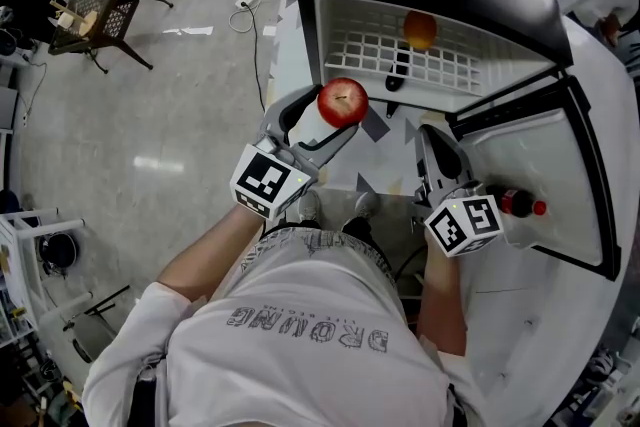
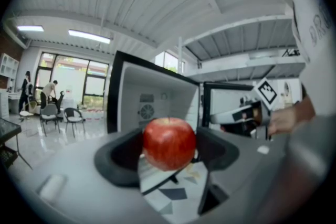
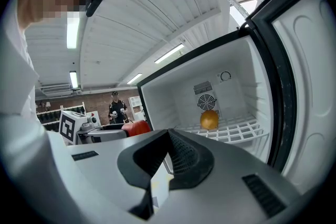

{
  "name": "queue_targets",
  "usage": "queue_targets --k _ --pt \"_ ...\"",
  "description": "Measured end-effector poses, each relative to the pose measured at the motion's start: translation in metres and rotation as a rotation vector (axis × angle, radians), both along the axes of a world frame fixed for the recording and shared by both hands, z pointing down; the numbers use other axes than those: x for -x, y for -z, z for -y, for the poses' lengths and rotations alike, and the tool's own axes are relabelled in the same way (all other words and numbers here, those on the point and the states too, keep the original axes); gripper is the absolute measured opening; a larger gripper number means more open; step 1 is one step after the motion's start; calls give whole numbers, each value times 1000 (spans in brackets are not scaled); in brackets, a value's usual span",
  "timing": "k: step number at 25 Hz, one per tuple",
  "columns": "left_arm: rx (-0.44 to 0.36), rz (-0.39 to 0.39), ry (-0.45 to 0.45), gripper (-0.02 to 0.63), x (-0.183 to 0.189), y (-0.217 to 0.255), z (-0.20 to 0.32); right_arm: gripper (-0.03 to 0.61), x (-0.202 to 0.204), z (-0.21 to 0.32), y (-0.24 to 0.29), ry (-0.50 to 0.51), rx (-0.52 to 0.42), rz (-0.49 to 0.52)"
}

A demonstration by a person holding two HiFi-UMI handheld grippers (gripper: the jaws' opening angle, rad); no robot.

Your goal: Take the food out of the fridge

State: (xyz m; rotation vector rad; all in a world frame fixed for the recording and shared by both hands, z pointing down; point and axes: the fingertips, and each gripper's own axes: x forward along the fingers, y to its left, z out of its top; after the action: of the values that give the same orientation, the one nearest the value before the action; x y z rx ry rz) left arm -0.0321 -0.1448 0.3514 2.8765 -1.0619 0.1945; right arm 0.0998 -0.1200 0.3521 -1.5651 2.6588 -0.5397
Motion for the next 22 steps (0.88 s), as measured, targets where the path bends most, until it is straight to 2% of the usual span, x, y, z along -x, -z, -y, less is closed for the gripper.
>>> queue_targets --k 22 --pt "-3 2 7 325 -6 2 4 -8 0 1 0 25 1 -7"
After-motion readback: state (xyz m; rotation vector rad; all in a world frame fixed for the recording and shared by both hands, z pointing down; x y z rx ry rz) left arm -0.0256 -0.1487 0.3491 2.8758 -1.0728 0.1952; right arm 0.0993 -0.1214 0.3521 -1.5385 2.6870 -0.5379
